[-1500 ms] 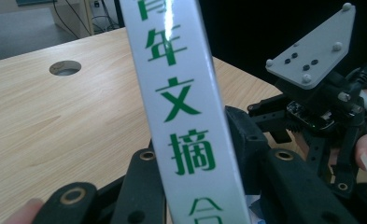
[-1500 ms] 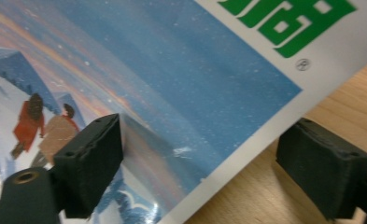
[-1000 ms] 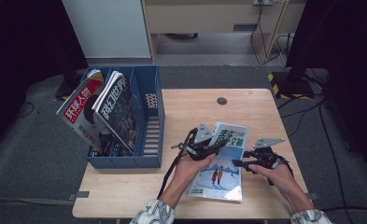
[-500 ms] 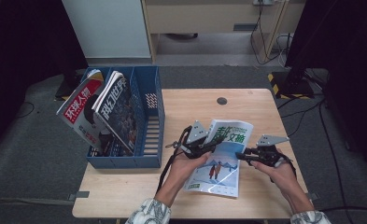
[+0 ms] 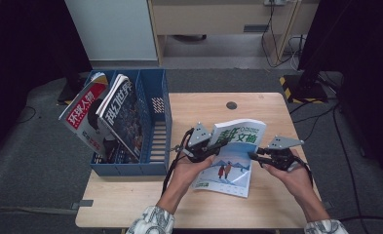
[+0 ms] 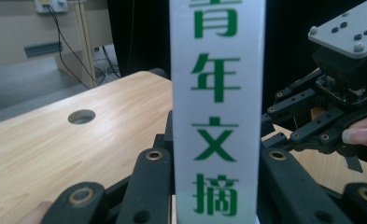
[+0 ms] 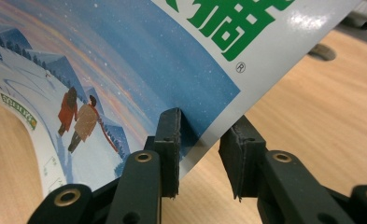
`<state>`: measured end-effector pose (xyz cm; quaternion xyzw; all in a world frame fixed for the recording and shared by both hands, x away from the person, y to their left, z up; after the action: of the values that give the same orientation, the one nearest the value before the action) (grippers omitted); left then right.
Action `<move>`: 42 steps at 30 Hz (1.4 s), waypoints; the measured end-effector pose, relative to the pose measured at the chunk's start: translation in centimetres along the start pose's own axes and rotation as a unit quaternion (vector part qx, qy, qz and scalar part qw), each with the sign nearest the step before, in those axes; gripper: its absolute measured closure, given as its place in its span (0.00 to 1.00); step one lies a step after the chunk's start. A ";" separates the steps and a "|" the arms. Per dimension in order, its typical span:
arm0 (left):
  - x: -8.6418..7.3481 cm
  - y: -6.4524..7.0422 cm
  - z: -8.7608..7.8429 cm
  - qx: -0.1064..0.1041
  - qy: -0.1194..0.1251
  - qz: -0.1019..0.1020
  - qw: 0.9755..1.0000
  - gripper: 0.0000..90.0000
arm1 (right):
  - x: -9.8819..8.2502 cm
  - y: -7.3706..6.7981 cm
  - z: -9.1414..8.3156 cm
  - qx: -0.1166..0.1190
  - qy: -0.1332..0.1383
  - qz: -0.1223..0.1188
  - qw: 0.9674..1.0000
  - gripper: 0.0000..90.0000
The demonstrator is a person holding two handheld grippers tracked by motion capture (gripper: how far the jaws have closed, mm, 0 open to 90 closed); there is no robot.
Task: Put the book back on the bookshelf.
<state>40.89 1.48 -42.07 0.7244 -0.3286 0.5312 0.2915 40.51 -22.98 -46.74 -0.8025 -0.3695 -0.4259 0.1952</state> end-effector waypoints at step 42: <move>1.1 -0.3 -1.6 -0.015 0.071 0.000 0.997 0.77 | 3.3 -1.4 -2.3 -0.025 0.036 -0.071 0.997 0.81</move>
<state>40.41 2.67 -40.66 0.6803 -0.3151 0.5767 0.3246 39.36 -22.09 -42.74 -0.7629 -0.4076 -0.4764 0.1577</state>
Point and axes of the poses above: each handheld gripper's, and its own axes: z roughly forward along the jaws, x roughly out of its top, y roughly to its right, the point moved 3 cm from there along z, roughly forward along the jaws, and after that the axes turned 2 degrees about x, right-handed, at the moved point
